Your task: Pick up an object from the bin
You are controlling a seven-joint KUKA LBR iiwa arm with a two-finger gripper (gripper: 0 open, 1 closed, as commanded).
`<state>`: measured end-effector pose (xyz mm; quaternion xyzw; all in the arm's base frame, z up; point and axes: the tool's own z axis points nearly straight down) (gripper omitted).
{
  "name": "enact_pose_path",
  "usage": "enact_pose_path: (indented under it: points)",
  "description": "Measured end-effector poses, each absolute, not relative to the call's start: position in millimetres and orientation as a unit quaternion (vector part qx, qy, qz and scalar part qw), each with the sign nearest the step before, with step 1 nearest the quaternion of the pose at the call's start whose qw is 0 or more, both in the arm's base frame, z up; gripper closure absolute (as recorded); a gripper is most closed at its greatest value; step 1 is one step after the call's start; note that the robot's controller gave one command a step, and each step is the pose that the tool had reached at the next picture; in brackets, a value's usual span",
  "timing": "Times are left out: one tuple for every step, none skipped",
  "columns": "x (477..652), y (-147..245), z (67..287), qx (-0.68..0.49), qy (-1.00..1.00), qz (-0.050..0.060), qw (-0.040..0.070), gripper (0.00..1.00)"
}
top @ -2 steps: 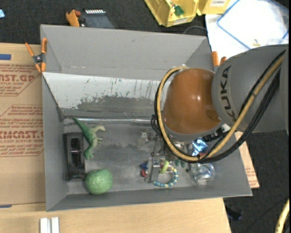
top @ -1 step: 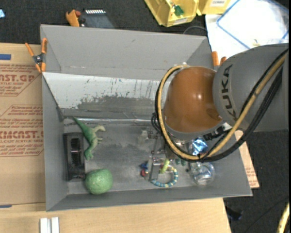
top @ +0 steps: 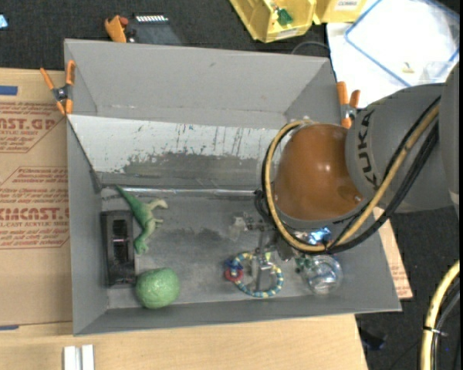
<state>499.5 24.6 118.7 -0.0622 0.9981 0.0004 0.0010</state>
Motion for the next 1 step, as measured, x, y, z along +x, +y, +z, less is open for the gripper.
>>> enact_pose_path:
  points:
    - [512.4, -15.6, 67.9, -0.071, 0.997, 0.001, 0.001, 0.0]
